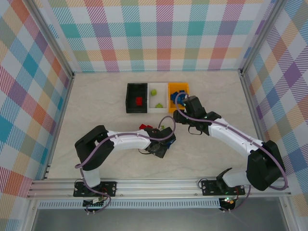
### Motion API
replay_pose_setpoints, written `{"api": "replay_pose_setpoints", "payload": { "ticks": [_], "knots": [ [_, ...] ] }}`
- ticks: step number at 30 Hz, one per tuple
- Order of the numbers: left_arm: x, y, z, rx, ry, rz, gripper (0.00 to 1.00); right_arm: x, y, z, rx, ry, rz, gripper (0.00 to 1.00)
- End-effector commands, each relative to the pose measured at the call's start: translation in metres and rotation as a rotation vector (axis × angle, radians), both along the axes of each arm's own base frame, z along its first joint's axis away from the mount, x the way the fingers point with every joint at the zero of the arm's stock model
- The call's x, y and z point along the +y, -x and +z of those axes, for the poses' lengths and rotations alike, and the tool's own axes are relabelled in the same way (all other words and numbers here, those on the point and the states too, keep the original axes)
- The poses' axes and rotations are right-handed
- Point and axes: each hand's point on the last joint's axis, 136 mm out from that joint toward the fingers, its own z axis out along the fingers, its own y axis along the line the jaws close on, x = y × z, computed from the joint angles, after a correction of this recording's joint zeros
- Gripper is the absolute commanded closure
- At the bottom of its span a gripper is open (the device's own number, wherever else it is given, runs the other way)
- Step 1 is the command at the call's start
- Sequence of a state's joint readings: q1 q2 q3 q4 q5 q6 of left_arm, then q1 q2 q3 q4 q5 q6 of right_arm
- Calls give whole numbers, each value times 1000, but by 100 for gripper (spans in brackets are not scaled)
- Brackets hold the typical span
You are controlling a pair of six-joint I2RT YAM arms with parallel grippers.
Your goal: Sort the legos into containers by color
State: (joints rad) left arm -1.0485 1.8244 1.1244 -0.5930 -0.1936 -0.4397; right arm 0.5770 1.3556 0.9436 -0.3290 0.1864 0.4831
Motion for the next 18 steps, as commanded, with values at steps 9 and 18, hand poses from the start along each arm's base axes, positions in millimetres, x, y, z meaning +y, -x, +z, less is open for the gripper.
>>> {"api": "replay_pose_setpoints", "payload": {
  "ticks": [9, 18],
  "knots": [
    [-8, -12, -5, -7, 7, -10, 50, 2, -4, 10, -30, -29, 0, 44],
    [-7, -16, -4, -24, 10, -1, 63, 3, -4, 6, -22, -34, -1, 45]
  ]
}}
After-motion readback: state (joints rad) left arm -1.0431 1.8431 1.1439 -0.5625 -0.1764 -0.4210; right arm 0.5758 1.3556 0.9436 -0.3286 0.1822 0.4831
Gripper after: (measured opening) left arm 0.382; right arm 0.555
